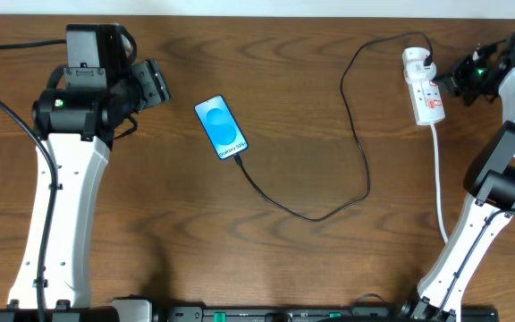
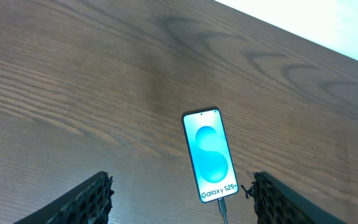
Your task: Plug charger to phone and switch on socket
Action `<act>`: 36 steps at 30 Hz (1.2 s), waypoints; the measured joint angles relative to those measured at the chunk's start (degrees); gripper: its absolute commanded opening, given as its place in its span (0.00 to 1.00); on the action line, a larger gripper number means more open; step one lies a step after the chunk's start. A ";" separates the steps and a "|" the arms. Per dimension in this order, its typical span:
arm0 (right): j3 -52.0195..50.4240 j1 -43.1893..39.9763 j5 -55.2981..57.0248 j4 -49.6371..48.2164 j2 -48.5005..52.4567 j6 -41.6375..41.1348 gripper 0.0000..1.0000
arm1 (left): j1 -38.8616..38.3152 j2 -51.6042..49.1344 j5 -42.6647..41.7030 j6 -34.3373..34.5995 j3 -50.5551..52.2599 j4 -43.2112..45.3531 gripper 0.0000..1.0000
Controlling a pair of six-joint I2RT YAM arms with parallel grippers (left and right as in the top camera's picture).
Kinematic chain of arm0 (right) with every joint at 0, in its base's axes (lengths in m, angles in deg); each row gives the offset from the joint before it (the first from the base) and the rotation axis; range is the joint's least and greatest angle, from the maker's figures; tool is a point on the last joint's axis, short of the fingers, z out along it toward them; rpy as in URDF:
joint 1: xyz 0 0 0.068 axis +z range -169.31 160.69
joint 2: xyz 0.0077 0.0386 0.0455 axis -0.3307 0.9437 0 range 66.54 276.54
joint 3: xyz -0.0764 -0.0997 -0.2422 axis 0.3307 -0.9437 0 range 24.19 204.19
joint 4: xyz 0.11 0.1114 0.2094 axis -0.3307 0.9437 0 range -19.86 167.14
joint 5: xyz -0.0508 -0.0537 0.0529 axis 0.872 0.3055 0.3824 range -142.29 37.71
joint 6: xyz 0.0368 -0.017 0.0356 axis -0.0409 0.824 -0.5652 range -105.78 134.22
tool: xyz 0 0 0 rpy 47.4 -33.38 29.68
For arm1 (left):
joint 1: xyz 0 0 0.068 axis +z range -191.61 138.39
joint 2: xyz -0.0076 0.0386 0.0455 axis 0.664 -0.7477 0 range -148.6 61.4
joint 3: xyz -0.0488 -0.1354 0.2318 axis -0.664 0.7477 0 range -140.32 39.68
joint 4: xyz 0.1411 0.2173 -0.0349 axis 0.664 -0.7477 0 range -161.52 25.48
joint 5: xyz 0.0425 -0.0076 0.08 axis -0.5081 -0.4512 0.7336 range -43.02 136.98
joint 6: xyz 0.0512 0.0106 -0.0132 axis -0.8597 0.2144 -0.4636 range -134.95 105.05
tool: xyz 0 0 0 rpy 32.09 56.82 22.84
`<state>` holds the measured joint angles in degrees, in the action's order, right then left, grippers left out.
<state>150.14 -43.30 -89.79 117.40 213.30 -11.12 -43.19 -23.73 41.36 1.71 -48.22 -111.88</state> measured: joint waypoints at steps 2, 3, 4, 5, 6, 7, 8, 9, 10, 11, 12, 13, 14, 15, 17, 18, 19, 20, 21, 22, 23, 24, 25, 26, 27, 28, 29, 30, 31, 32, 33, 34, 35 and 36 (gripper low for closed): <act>0.00 0.00 -0.09 0.15 0.00 0.17 0.01 | 0.00 0.00 0.00 0.00 0.00 0.00 0.73; 0.00 0.00 -0.11 0.33 0.00 0.20 0.01 | 0.00 0.00 0.02 0.00 0.00 0.00 0.73; 0.11 0.00 -0.15 0.66 0.00 0.26 0.01 | 0.00 0.00 0.02 0.00 0.00 0.00 0.73; 0.17 0.00 -0.20 1.03 0.00 0.37 0.01 | 0.00 0.00 0.02 0.00 0.00 0.00 0.73; 0.35 -0.02 -0.22 1.53 0.00 0.48 0.01 | 0.00 0.00 0.00 0.00 0.00 0.00 0.73; 0.44 -0.04 -0.28 1.92 0.00 0.61 0.01 | 0.00 0.00 0.02 0.00 0.00 0.00 0.73; 0.57 -0.04 -0.48 2.69 0.00 0.79 0.01 | 0.00 0.00 0.02 0.00 0.00 0.00 0.73; 0.59 -0.04 -0.70 3.34 0.00 0.92 0.01 | 0.00 0.00 0.02 0.00 0.00 0.00 0.73; 0.61 -0.04 -1.01 4.02 0.00 1.03 0.01 | 0.00 0.00 0.00 0.00 0.00 0.00 0.73; 0.61 -0.04 -1.55 4.70 0.00 1.16 0.01 | 0.00 0.00 0.00 0.00 0.00 0.00 0.73; 0.61 0.00 -1.97 5.20 0.00 1.38 0.01 | 0.00 0.00 0.02 0.00 0.00 0.00 0.73; 0.61 0.11 -2.08 5.42 0.04 1.53 0.01 | 0.00 0.00 0.02 0.00 0.00 0.00 0.73; 0.61 0.26 -2.49 5.60 0.11 1.75 0.01 | 0.00 0.00 0.02 0.00 0.00 0.00 0.73; 0.61 0.46 -2.58 5.64 0.13 1.90 0.01 | 0.00 0.00 0.02 0.00 0.00 0.00 0.73; 0.61 0.66 -2.56 5.75 0.13 1.95 0.01 | 0.00 0.00 0.02 0.00 0.00 0.00 0.73; 0.61 0.66 -2.56 5.77 0.13 1.95 0.01 | 0.00 0.00 0.00 0.00 0.00 0.00 0.73; 0.61 0.66 -2.56 5.75 0.13 1.95 0.01 | 0.00 0.00 0.00 0.00 0.00 0.00 0.73; 0.61 0.66 -2.58 5.66 0.13 1.97 0.01 | 0.00 0.00 0.02 0.00 0.00 0.00 0.73; 0.61 0.66 -2.58 5.60 0.15 1.97 0.01 | 0.00 0.00 0.02 0.00 0.00 0.00 0.73; 0.61 0.63 -2.54 5.46 0.15 1.97 0.01 | 0.00 0.00 0.02 0.00 0.00 0.00 0.73; 0.61 0.63 -2.51 5.42 0.15 1.97 0.01 | 0.00 0.00 0.02 0.00 0.00 0.00 0.73; 0.61 0.61 -2.49 5.40 0.15 1.97 0.01 | 0.00 0.00 0.02 0.00 0.00 0.00 0.73; 0.61 0.59 -2.45 5.38 0.15 1.97 0.01 | 0.00 0.00 0.00 -0.02 0.00 0.00 0.73; 0.61 0.44 -2.47 5.38 0.15 2.05 0.01 | 0.00 0.00 0.02 0.00 0.00 0.00 0.73; 0.61 0.39 -2.47 5.35 0.15 2.16 0.01 | 0.00 0.00 0.02 -0.02 0.00 0.00 0.73; 0.61 0.33 -2.47 5.31 0.15 2.36 0.01 | 0.00 0.00 0.00 0.00 0.00 0.00 0.73; 0.61 0.28 -2.47 5.25 0.15 2.40 0.01 | 0.00 0.00 0.00 0.00 0.00 0.00 0.73; 0.61 0.20 -2.49 5.22 0.15 2.43 0.01 | 0.00 0.00 0.02 0.00 0.00 0.00 0.73; 0.61 0.20 -2.49 5.20 0.15 2.43 0.01 | 0.00 0.00 0.02 0.00 0.00 0.00 0.73; 0.61 0.17 -2.47 5.11 0.15 2.45 0.01 | 0.00 0.00 0.02 0.00 0.00 0.00 0.73; 0.61 0.15 -2.38 4.96 0.15 2.47 0.01 | 0.00 0.00 0.02 0.00 0.00 0.00 0.73; 0.61 0.17 -2.32 4.96 0.15 2.47 0.01 | 0.00 0.00 0.02 0.00 0.00 0.00 0.73; 0.61 0.17 -2.03 4.94 0.15 2.45 0.01 | 0.00 0.00 0.02 0.00 0.00 0.00 0.73; 0.63 0.22 -1.75 5.01 0.15 2.40 0.01 | 0.00 0.00 0.02 0.00 0.00 0.00 0.73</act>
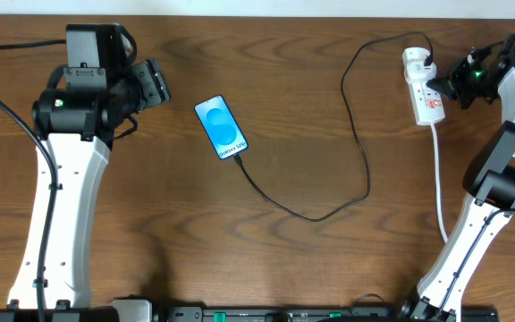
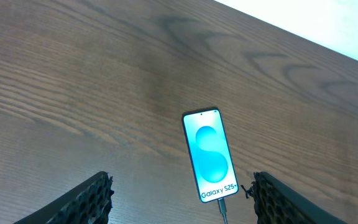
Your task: Plug charger to phone and switch on socket
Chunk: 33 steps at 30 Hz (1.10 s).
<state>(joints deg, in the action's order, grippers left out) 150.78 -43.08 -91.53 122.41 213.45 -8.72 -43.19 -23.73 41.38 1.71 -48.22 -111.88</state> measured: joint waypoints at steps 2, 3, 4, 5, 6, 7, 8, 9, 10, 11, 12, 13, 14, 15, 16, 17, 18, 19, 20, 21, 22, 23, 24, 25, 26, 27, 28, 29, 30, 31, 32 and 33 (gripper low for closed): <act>0.59 0.24 1.31 0.57 0.00 -0.02 0.01 | 0.00 0.00 -0.02 0.00 0.00 0.00 0.73; 0.94 0.37 1.70 0.83 0.00 -0.02 0.01 | 0.00 0.00 0.00 0.00 0.00 0.00 0.73; 1.05 0.46 2.03 1.01 0.00 -0.04 0.01 | 0.00 0.00 0.00 0.00 0.00 0.00 0.73; 1.20 0.57 2.54 1.11 0.00 -0.04 0.01 | 0.00 0.00 -0.02 0.00 0.00 0.00 0.73; 1.27 0.66 2.84 1.20 0.00 -0.04 0.01 | 0.00 0.00 0.00 0.00 0.00 0.00 0.73; 1.33 0.70 3.02 1.29 0.00 -0.07 0.01 | 0.00 0.00 -0.02 0.00 0.00 0.00 0.73; 1.36 0.72 3.06 1.29 0.00 -0.09 0.01 | 0.00 0.00 -0.02 0.00 0.00 0.00 0.73; 1.36 0.72 3.08 1.33 0.00 -0.07 0.01 | 0.00 0.00 0.00 0.00 0.00 0.00 0.73; 1.38 0.72 3.08 1.33 0.00 -0.09 0.01 | 0.00 0.00 0.00 0.00 0.00 0.00 0.73; 1.40 0.70 3.04 1.36 0.00 -0.09 0.01 | 0.00 0.00 -0.02 0.00 0.00 0.00 0.73; 1.40 0.70 2.99 1.36 0.00 -0.07 0.01 | 0.00 0.00 0.00 0.00 0.00 0.00 0.73; 1.40 0.66 2.82 1.25 0.00 -0.07 0.01 | 0.00 0.00 -0.02 0.00 0.00 0.00 0.73; 1.40 0.61 2.51 1.11 0.02 -0.09 0.01 | 0.00 0.00 -0.02 0.00 0.00 0.00 0.73; 1.40 0.46 2.03 1.05 0.07 -0.09 0.01 | 0.00 0.00 0.00 0.00 0.00 0.00 0.73; 1.40 0.37 1.51 1.03 0.20 -0.07 0.01 | 0.00 0.00 -0.02 0.00 0.00 0.00 0.73; 1.40 0.24 0.98 0.96 0.33 -0.07 0.01 | 0.00 0.00 0.00 0.00 0.00 0.00 0.73; 1.40 0.09 0.26 0.90 0.46 -0.07 0.01 | 0.00 0.00 0.00 0.00 0.00 0.00 0.73; 1.40 -0.11 -0.63 0.81 0.63 -0.07 0.01 | 0.00 0.00 0.00 0.00 0.00 0.00 0.73; 1.40 -0.24 -1.29 0.76 0.74 -0.09 0.01 | 0.00 0.00 -0.02 0.00 0.00 0.00 0.74; 1.40 -0.44 -2.12 0.68 0.83 -0.09 0.01 | 0.00 0.00 -0.02 -0.02 0.00 0.00 0.73; 1.40 -0.66 -3.13 0.63 1.03 -0.07 0.01 | 0.00 0.00 -0.02 0.00 0.00 0.00 0.73; 1.40 -0.68 -3.43 0.66 1.07 -0.09 0.01 | 0.00 0.00 0.00 0.00 0.00 0.00 0.73; 1.40 -0.79 -4.02 0.68 1.20 -0.07 0.01 | 0.00 0.00 0.00 0.00 0.00 0.00 0.73; 1.40 -0.85 -4.66 0.79 1.29 -0.09 0.01 | 0.00 0.00 0.00 0.00 0.00 0.00 0.73; 1.40 -0.87 -5.46 1.05 1.36 -0.07 0.01 | 0.00 0.00 0.00 0.00 0.00 -0.02 0.73; 1.40 -0.87 -5.97 1.33 1.38 -0.07 0.01 | 0.00 0.00 0.00 0.00 0.00 -0.04 0.73; 1.40 -0.87 -6.75 1.68 1.38 -0.07 0.01 | 0.00 0.00 -0.02 0.00 0.00 -0.07 0.73; 1.40 -0.90 -7.45 1.90 1.38 -0.02 0.01 | 0.00 0.00 -0.02 0.00 0.00 -0.09 0.73; 1.40 -0.92 -8.22 2.08 1.38 0.04 0.01 | 0.00 0.00 0.00 -0.02 0.00 -0.07 0.73; 1.40 -0.96 -8.98 2.29 1.38 0.17 0.01 | 0.00 0.00 -0.02 0.00 0.00 -0.07 0.73; 1.42 -0.98 -9.49 2.43 1.38 0.26 0.01 | 0.00 0.00 -0.02 0.00 0.00 -0.07 0.73; 1.40 -0.98 -10.01 2.58 1.38 0.44 0.01 | 0.00 0.00 -0.02 0.00 0.00 -0.07 0.73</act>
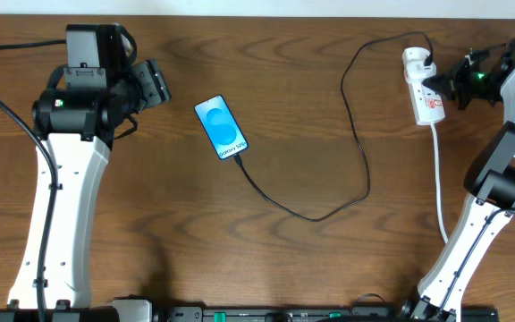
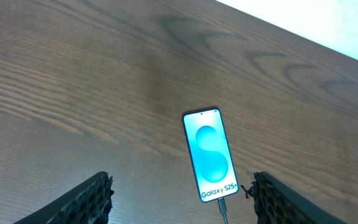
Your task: Plug charger to phone and switch on socket
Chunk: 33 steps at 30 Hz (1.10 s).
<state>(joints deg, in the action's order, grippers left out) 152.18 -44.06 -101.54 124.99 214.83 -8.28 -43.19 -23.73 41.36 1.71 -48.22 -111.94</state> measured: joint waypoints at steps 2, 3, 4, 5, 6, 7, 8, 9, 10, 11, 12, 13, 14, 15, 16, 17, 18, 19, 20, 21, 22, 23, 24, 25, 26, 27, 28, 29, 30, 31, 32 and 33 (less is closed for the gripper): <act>0.00 0.00 -0.83 0.24 0.00 0.31 0.01 | 0.00 0.00 0.00 0.00 0.00 0.00 0.73; 0.00 -0.02 -1.16 0.28 0.00 0.44 0.01 | 0.00 0.00 0.02 0.00 0.00 0.00 0.73; 0.00 -0.07 -1.46 0.33 0.00 0.52 0.01 | 0.00 0.00 0.00 0.00 0.00 0.00 0.73; 0.02 -0.13 -1.86 0.39 0.00 0.68 0.01 | 0.00 0.00 0.02 0.00 0.00 0.00 0.73; 0.00 -0.28 -2.25 0.42 0.00 0.72 0.01 | 0.00 0.00 0.02 0.00 0.00 0.00 0.73; 0.00 -0.37 -2.73 0.50 0.00 0.87 0.01 | 0.00 0.00 0.02 -0.02 0.00 0.00 0.73; 0.02 -0.50 -3.26 0.46 0.00 1.07 0.01 | 0.00 0.00 0.02 0.00 0.00 0.00 0.73; 0.11 -0.61 -3.63 0.57 0.00 1.22 0.01 | 0.00 0.00 0.00 0.00 0.00 0.00 0.73; 0.13 -0.72 -3.91 0.74 0.00 1.38 0.01 | 0.00 0.00 0.02 0.00 0.00 0.00 0.73; 0.22 -0.87 -4.15 1.14 0.00 1.70 0.01 | 0.00 0.00 0.02 0.00 0.00 0.00 0.73; 0.24 -0.98 -4.35 1.31 0.00 1.86 0.01 | 0.00 0.00 0.02 0.00 0.00 0.00 0.73; 0.24 -1.09 -4.46 1.44 0.00 2.05 0.01 | 0.00 0.00 0.00 0.00 0.00 0.00 0.73; 0.24 -1.31 -4.61 1.53 0.00 2.19 0.01 | 0.00 0.00 0.02 0.00 0.00 0.00 0.73; 0.24 -1.42 -4.74 1.53 0.00 2.23 0.01 | 0.00 0.00 0.00 0.00 0.00 0.00 0.73; 0.24 -1.66 -4.81 1.53 0.00 2.27 0.01 | 0.00 0.00 0.00 0.00 0.00 0.00 0.73; 0.24 -1.81 -4.81 1.53 0.00 2.36 0.01 | 0.00 0.00 0.02 0.00 0.00 -0.02 0.73; 0.26 -2.03 -4.74 1.53 0.00 2.38 0.01 | 0.00 0.00 0.00 0.00 0.00 0.00 0.73; 0.26 -2.12 -4.57 1.53 0.00 2.38 0.01 | 0.00 0.00 0.02 0.00 0.00 0.00 0.73; 0.26 -2.36 -4.24 1.53 0.00 2.38 0.01 | 0.00 0.00 0.02 0.00 0.00 0.00 0.73; 0.26 -2.58 -3.80 1.53 0.00 2.36 0.01 | 0.00 0.00 0.02 -0.02 0.00 0.00 0.73; 0.26 -2.75 -3.48 1.53 0.00 2.36 0.01 | 0.00 0.00 0.00 0.00 0.00 0.00 0.73; 0.26 -2.95 -3.19 1.53 0.00 2.36 0.01 | 0.00 0.00 0.00 0.00 0.00 0.00 0.73; 0.26 -3.15 -2.82 1.49 0.00 2.36 0.01 | 0.00 0.00 0.02 0.00 0.00 0.00 0.73; 0.26 -3.30 -2.51 1.46 0.00 2.36 0.01 | 0.00 0.00 0.02 0.00 0.00 0.00 0.73; 0.26 -3.39 -2.19 1.44 0.00 2.32 0.01 | 0.00 0.00 0.02 0.00 0.00 0.00 0.73; 0.26 -3.43 -1.84 1.42 0.00 2.25 0.01 | 0.00 0.00 0.00 0.00 0.00 0.00 0.73; 0.26 -3.43 -1.53 1.25 0.00 2.14 0.01 | 0.00 0.00 0.02 0.00 0.00 0.00 0.73; 0.26 -3.41 -1.20 0.98 0.00 2.05 0.01 | 0.00 0.00 0.02 0.00 0.00 0.00 0.73; 0.26 -3.41 -1.01 0.85 0.02 1.97 0.01 | 0.00 0.00 0.02 0.00 0.00 0.00 0.73; 0.31 -3.34 -0.87 0.76 0.09 1.92 0.01 | 0.00 0.00 0.00 0.00 0.00 0.00 0.73; 0.33 -3.32 -0.85 0.61 0.22 1.88 0.01 | 0.00 0.00 0.02 0.00 0.00 0.00 0.73; 0.33 -3.30 -0.85 0.44 0.39 1.84 0.01 | 0.00 0.00 0.00 0.00 0.00 0.00 0.73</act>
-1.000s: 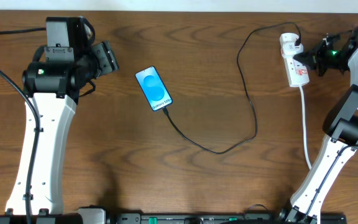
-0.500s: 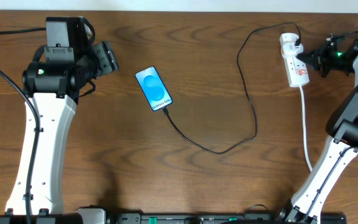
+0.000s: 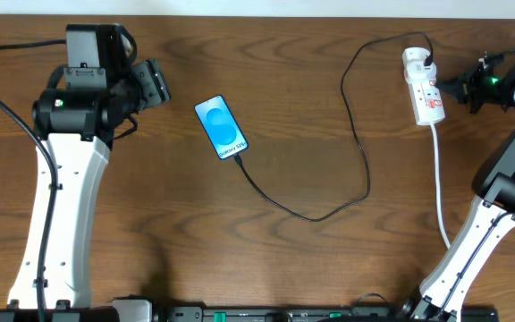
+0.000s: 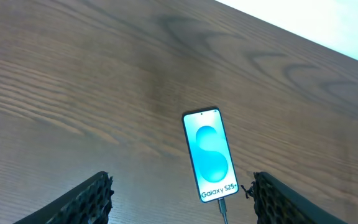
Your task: Plug charger to phone and switch on socket
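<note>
The phone [image 3: 221, 128] lies face up left of the table's middle, its blue screen lit [image 4: 211, 155]. A black charger cable [image 3: 316, 216] is plugged into its lower end and loops across to the white power strip [image 3: 423, 86] at the back right. My right gripper [image 3: 455, 88] hovers just right of the strip, apart from it. Its fingers come together to a point and hold nothing. My left gripper [image 4: 182, 204] stands open above the table near the phone, which lies between its wide-spread fingers [image 4: 92, 199]. The strip's switch is too small to read.
The strip's white lead [image 3: 438, 183] runs down the right side toward the front edge. The plug of the black cable sits in the strip's far end [image 3: 421, 55]. Bare brown wood lies between the two arms.
My right gripper has drawn back to the right. Its tip was on the power strip and is now a short way off it. Phone, cable and left arm are unchanged.
My right gripper first stood beside the strip's right edge. It was then closer to the strip, and after that its tip was on the strip's top face. Now it is off to the right again. The left gripper stayed open over the plugged-in phone throughout.
</note>
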Action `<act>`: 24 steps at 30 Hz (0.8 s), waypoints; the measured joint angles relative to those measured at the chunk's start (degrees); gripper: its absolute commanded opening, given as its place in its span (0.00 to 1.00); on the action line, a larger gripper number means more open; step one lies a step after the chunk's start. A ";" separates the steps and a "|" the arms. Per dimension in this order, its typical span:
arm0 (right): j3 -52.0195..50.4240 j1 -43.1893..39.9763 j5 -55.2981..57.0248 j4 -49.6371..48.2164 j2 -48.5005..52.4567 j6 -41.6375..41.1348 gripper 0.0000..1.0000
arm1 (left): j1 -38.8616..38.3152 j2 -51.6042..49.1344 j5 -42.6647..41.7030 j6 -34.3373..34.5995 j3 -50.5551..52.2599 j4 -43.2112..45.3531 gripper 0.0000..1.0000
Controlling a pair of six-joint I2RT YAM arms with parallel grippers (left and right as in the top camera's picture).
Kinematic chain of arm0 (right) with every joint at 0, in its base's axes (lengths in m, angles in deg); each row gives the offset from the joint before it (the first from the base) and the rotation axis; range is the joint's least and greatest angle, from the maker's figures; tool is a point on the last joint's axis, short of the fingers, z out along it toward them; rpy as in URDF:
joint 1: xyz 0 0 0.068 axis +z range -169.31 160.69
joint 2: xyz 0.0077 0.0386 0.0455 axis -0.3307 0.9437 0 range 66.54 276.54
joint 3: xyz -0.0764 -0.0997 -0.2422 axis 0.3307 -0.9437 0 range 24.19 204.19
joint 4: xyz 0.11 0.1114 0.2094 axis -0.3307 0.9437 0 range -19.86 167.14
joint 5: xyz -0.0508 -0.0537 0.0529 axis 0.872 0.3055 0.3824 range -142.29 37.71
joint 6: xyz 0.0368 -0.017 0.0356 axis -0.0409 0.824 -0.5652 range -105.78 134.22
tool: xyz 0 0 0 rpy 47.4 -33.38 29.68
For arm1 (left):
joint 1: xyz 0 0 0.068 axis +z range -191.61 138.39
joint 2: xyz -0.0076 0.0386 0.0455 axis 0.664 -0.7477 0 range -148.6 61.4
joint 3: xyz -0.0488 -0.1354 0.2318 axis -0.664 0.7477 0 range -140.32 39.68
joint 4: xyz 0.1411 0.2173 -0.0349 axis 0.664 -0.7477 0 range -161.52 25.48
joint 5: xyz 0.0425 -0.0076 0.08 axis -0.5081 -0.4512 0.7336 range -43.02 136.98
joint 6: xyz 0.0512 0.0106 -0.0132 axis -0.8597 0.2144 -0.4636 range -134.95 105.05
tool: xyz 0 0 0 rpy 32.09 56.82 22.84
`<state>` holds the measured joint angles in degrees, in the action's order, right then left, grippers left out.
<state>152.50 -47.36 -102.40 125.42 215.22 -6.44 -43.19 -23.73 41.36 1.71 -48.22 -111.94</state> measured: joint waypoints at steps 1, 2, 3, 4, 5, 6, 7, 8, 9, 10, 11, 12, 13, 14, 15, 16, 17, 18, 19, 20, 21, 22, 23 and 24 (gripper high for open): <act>0.00 0.00 0.00 -0.17 0.15 -0.11 0.01 | 0.00 0.00 0.02 0.00 0.00 0.00 0.73; 0.00 0.00 -0.09 -0.44 0.42 -0.13 0.01 | 0.00 0.00 0.00 0.00 0.00 0.00 0.73; 0.02 0.02 -0.24 -0.85 0.72 -0.15 0.01 | 0.00 0.00 0.00 0.00 0.00 0.00 0.73; 0.02 0.02 -0.46 -1.25 0.96 -0.17 0.01 | 0.00 0.00 0.02 0.00 0.00 0.00 0.73; 0.02 0.07 -0.61 -1.66 1.36 -0.22 0.01 | 0.00 0.00 0.02 0.00 0.00 0.00 0.73; 0.02 0.09 -0.92 -2.12 1.64 -0.28 0.01 | 0.00 0.00 0.00 0.00 0.00 0.00 0.73; 0.02 0.11 -1.33 -2.54 1.86 -0.35 0.01 | 0.00 0.00 0.00 0.00 0.00 -0.02 0.73; 0.02 0.11 -1.90 -2.97 2.03 -0.37 0.01 | 0.00 0.00 0.02 0.00 0.00 0.00 0.73; 0.02 0.11 -2.21 -3.30 2.08 -0.37 0.01 | 0.00 0.00 0.02 0.00 0.00 0.00 0.73; 0.02 0.13 -2.51 -3.69 2.08 -0.39 0.01 | 0.00 0.00 0.00 0.00 0.00 0.00 0.73; 0.02 0.13 -2.89 -4.20 2.08 -0.44 0.01 | 0.00 0.00 0.00 0.00 0.00 0.00 0.73; 0.02 0.13 -3.15 -4.59 2.08 -0.57 0.01 | 0.00 0.00 0.02 0.00 0.00 0.00 0.73; 0.02 0.11 -3.45 -5.03 2.08 -0.63 0.01 | 0.00 0.00 0.02 0.00 0.00 0.00 0.73; 0.02 0.13 -3.58 -5.46 2.08 -0.74 0.01 | 0.00 0.00 0.02 0.00 0.00 0.00 0.73; 0.02 0.11 -3.69 -5.70 2.08 -0.79 0.01 | 0.00 0.00 0.02 0.00 0.00 0.00 0.73; 0.02 0.11 -3.74 -5.90 2.08 -0.83 0.01 | 0.00 0.00 0.02 0.00 0.00 0.00 0.73; 0.02 0.11 -3.78 -6.08 2.10 -0.87 0.01 | 0.00 0.00 0.00 0.00 0.00 0.00 0.73; 0.02 0.11 -3.80 -6.16 2.10 -1.01 0.01 | 0.00 0.00 0.00 0.00 0.00 0.00 0.73; 0.02 0.11 -3.82 -6.23 2.10 -1.05 0.01 | 0.00 0.00 0.02 0.00 0.00 0.00 0.73; 0.02 0.11 -3.82 -6.27 2.10 -1.07 0.01 | 0.00 0.00 0.00 0.00 0.00 0.00 0.73; 0.02 0.11 -3.82 -6.29 2.10 -1.09 0.01 | 0.00 0.00 0.00 0.00 0.00 0.00 0.73; 0.02 0.11 -3.80 -6.29 2.10 -1.16 0.01 | 0.00 0.00 0.02 0.00 0.00 0.00 0.73; 0.02 0.11 -3.78 -6.29 2.10 -1.22 0.01 | 0.00 0.00 0.02 0.00 0.00 0.00 0.73; 0.02 0.11 -3.72 -6.29 2.10 -1.25 0.01 | 0.00 0.00 0.02 0.00 0.00 0.00 0.73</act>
<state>152.53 -47.25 -106.11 119.13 217.32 -7.69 -43.19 -23.73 41.38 1.71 -48.22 -111.94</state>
